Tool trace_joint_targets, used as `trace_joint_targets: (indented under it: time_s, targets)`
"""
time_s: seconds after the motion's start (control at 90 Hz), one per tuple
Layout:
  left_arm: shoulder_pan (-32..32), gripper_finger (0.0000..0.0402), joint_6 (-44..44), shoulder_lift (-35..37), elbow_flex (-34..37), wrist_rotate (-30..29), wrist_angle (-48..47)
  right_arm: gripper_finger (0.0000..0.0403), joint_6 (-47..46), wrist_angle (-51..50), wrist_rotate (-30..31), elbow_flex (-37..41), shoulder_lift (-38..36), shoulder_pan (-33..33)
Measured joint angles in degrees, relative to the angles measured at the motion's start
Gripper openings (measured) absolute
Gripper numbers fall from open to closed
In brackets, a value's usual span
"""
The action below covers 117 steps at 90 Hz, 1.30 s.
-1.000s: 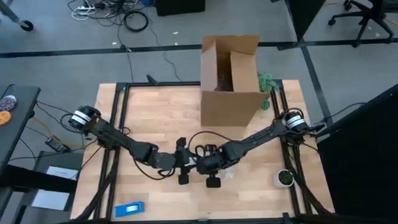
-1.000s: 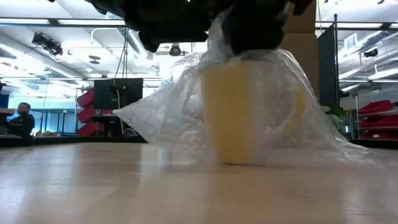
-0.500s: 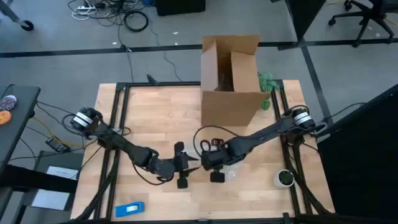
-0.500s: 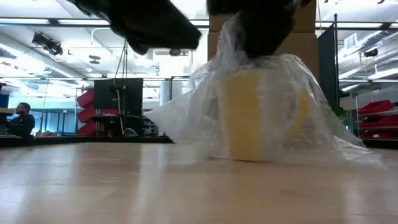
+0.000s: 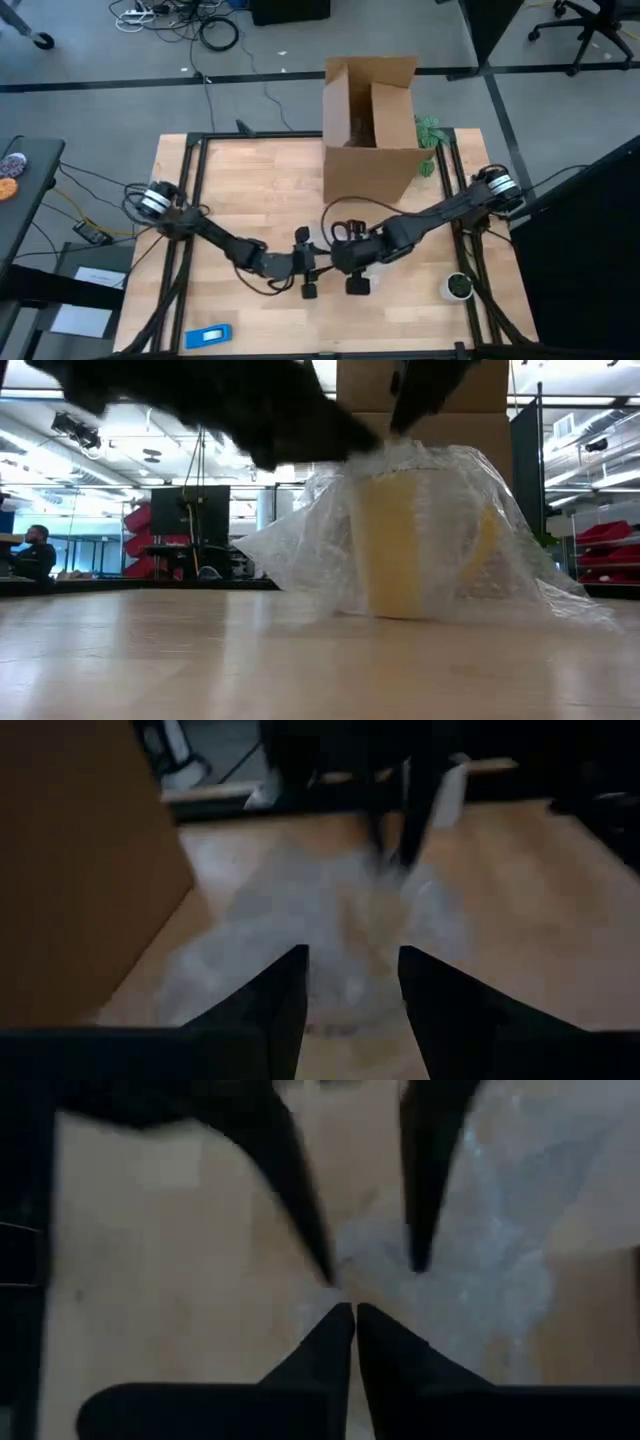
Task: Wrap mug
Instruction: Wrap the yellow mug with transparent bubble wrap
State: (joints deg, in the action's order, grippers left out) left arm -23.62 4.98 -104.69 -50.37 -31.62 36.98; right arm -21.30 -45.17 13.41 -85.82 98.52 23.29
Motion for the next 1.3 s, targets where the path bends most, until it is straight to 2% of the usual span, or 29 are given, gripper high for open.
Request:
trace_joint_targets:
  time_s: [0.144, 0.256, 0.5, 0.622, 0.8, 0.978, 1.178, 1.3]
  targets:
    - [2.48, 0.0142, 1.24, -1.92, -0.02, 5.48, 3.92, 0.0, 0.87, 0.96, 8.39, -0.15, -3.15, 1.44]
    - [2.93, 0.0142, 1.05, -1.84, -0.02, 6.47, 4.37, 0.0, 1.27, -0.12, 9.87, -0.09, -2.42, 0.71]
    - [2.31, 0.0142, -0.14, 1.35, 0.02, 6.51, -0.4, 0.0, -1.45, -6.58, 4.84, 4.3, 4.41, -2.58]
    - [1.19, 0.0142, -0.31, 6.57, 0.04, 5.44, -7.81, 0.0, -1.19, -3.77, -0.77, 6.94, 7.88, -3.76]
    - [-0.61, 0.0142, -1.68, 14.0, 0.04, 4.36, -16.65, 0.0001, 0.79, -0.72, -2.84, 7.58, 9.77, -4.29]
    - [-2.07, 0.0142, -1.73, 16.2, 0.04, 1.52, -21.04, 0.0, 0.89, -4.57, -2.93, 5.47, 7.19, -4.62]
    - [-2.8, 0.0142, 1.51, 16.18, 0.04, -1.15, -26.38, 0.0, -1.16, -10.24, -3.15, 2.71, 0.22, -4.58]
    - [-3.13, 0.0142, 1.79, 16.18, 0.04, -1.49, -26.84, 0.0, -3.78, -9.18, -3.06, 2.67, -3.62, -4.05]
